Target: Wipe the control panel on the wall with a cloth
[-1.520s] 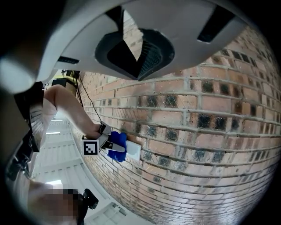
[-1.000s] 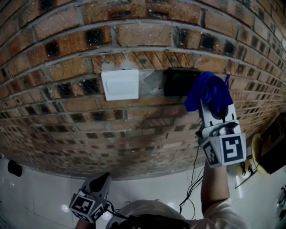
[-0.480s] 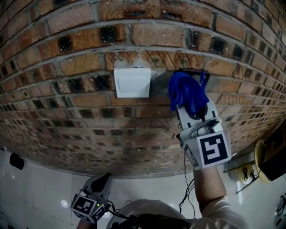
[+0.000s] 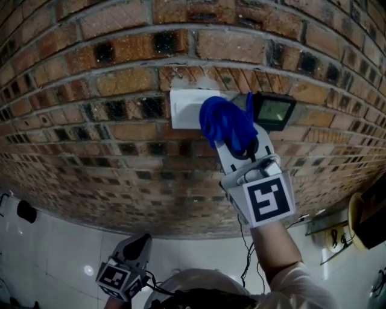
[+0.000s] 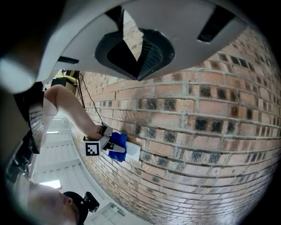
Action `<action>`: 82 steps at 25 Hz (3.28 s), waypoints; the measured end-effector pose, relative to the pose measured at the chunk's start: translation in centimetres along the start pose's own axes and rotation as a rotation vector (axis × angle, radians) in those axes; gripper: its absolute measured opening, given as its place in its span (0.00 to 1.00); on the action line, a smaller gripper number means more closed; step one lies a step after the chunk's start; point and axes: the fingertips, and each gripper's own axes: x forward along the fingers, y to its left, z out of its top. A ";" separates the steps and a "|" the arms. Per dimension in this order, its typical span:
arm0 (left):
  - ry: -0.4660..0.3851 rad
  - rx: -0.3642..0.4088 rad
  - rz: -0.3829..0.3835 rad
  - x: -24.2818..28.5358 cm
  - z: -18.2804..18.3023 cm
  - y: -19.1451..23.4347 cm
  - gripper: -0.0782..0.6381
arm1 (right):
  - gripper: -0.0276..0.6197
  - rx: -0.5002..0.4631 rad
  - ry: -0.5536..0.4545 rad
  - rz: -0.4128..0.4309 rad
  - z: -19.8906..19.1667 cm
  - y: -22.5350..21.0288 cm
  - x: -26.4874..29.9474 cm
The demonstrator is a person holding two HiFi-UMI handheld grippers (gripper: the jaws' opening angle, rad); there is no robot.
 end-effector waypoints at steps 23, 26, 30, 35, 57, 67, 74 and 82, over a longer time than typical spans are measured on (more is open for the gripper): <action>-0.010 0.043 -0.073 2.3 1.0 -3.1 0.11 | 0.18 -0.113 0.034 -0.268 0.3 -12.9 -8.1; -0.015 0.039 -0.053 1.8 1.1 -2.5 0.11 | 0.18 -0.105 0.024 -0.227 0.7 -10.6 -6.7; -0.010 0.030 -0.032 1.1 0.8 -1.8 0.11 | 0.18 -0.108 0.008 -0.137 0.8 -6.4 -4.1; -0.005 0.026 -0.016 0.4 0.4 -1.2 0.11 | 0.18 -0.074 0.028 -0.037 0.1 -1.8 -1.1; 0.014 0.062 -0.092 3.0 0.9 -4.3 0.11 | 0.18 -0.102 0.017 -0.289 1.1 -13.5 -10.9; 0.007 0.048 -0.037 1.7 0.7 -4.3 0.11 | 0.18 -0.110 0.007 -0.209 0.8 -10.8 -6.9; 0.003 0.029 0.005 0.4 0.2 -3.0 0.11 | 0.18 -0.065 0.005 -0.078 0.3 -4.1 -2.8; 0.009 0.037 0.021 -0.6 -0.3 -1.8 0.11 | 0.18 -0.005 -0.003 -0.006 -0.4 -0.7 -0.4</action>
